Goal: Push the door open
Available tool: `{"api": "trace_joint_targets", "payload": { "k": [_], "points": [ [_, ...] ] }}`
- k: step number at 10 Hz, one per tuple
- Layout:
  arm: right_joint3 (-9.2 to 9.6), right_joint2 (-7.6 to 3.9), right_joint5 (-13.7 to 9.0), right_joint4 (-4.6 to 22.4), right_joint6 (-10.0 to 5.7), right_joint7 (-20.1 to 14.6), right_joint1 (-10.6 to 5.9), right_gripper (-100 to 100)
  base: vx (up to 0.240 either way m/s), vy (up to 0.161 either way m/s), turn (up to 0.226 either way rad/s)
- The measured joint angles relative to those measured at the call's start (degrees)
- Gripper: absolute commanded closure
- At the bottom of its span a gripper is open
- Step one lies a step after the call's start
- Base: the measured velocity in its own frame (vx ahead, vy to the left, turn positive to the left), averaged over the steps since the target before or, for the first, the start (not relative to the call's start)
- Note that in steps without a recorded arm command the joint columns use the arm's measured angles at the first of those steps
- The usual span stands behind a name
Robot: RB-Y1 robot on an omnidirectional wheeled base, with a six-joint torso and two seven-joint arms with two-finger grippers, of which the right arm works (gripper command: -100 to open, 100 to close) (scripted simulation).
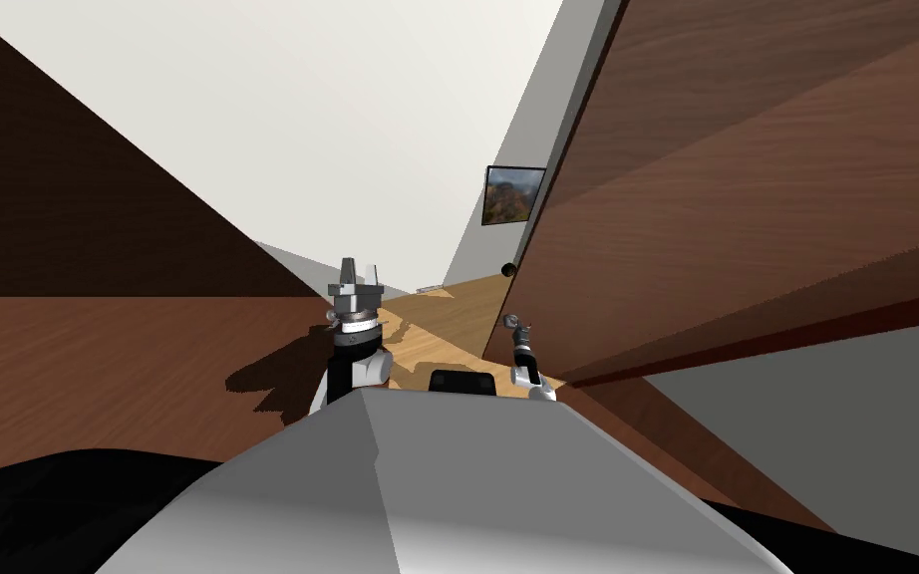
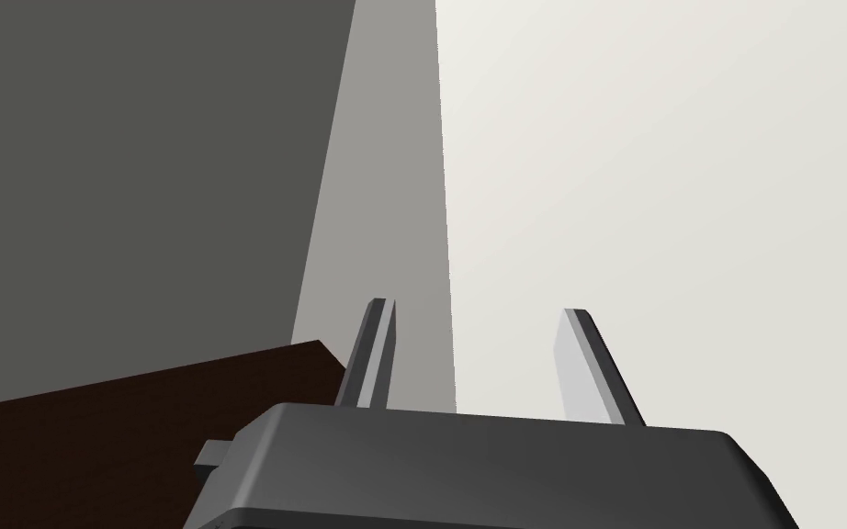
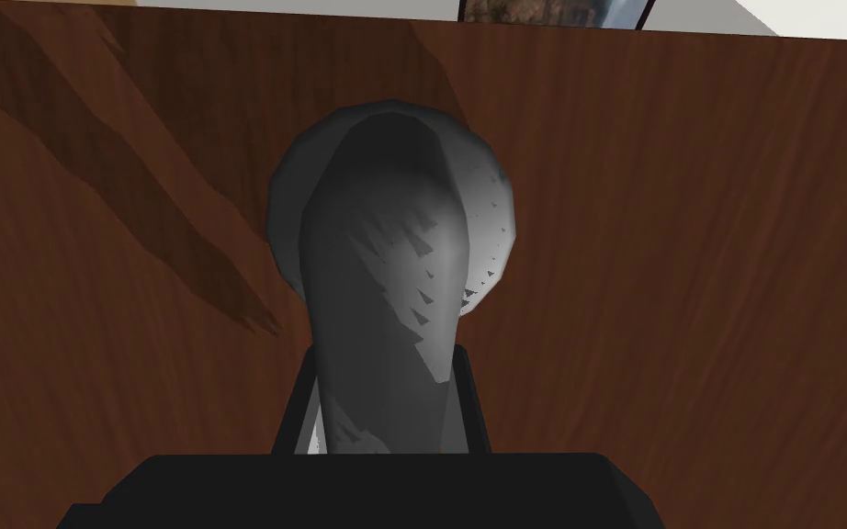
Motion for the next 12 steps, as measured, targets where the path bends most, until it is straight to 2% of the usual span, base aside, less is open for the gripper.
{"api": "trace_joint_targets", "payload": {
  "k": [1, 3, 7, 8, 9, 10, 11, 12],
  "points": [
    [-0.52, -0.03, -0.3, 1.3, -0.74, 0.1, -0.76, 100, 0.145, 0.032, -0.019],
    [-1.21, 0.14, -0.6, -0.6, -0.06, 0.6, 0.16, 100, 0.173, 0.037, -0.054],
    [-3.67, -0.11, -1.9, 0.9, -0.39, 1.4, -0.26, 100, 0.223, 0.042, -0.059],
    [-4.28, -0.23, -2.2, 0.8, -0.5, 1.4, -0.06, 100, 0.202, 0.062, -0.063],
    [-5.01, -0.22, -2.5, -0.6, 0.19, 1.8, 0.45, 100, 0.197, 0.046, -0.068],
    [-5.85, -0.6, -3.0, 2.4, -1.06, 1.9, -1.34, 100, 0.133, 0.017, -0.038],
    [-6.23, -0.4, -3.1, 0.9, -0.75, 2.2, -0.54, 100, 0.185, 0.058, -0.086],
    [-7.05, -0.09, -3.5, 0.5, -0.07, 2.9, -0.49, 100, 0.242, 0.071, -0.076]
  ]
}}
